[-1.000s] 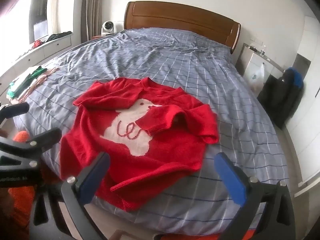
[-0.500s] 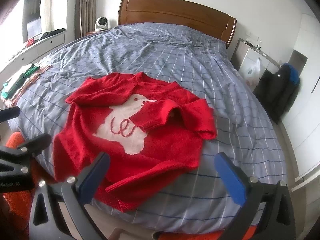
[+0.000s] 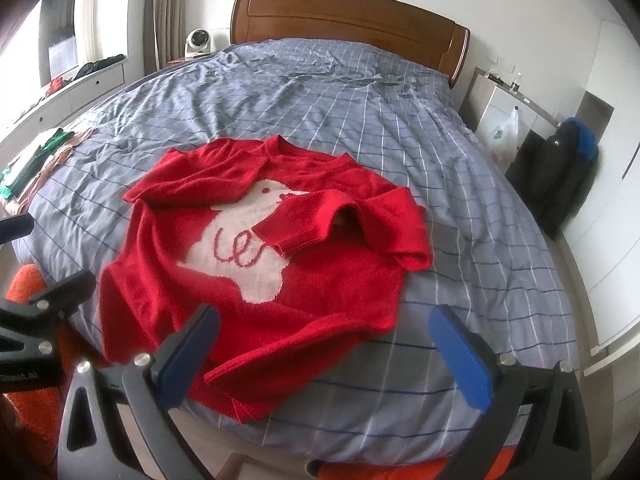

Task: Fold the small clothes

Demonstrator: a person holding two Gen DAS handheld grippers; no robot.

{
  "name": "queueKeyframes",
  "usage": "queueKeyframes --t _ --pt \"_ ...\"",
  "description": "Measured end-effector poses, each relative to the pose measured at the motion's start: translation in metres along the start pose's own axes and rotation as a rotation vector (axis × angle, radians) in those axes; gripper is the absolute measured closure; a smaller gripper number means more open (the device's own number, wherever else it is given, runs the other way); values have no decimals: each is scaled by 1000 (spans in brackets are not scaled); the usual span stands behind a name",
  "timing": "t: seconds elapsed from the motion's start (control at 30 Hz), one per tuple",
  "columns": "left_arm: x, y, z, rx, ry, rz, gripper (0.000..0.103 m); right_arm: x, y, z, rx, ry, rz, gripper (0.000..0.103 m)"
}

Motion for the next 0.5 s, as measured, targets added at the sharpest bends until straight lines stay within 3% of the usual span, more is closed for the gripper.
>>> queueKeyframes --t 0.5 --pt "-4 7 1 4 26 18 0 -1 6 -2 -6 5 12 0"
Point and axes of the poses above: each gripper's, at about its wrist camera, not at the fingertips, and y roughly the way its jaws point, z to its left, x to its top, the point moved 3 cm from there along y, roughly the way its jaws point, and after that the axes turned 3 degrees about x, right-handed, at the moved point
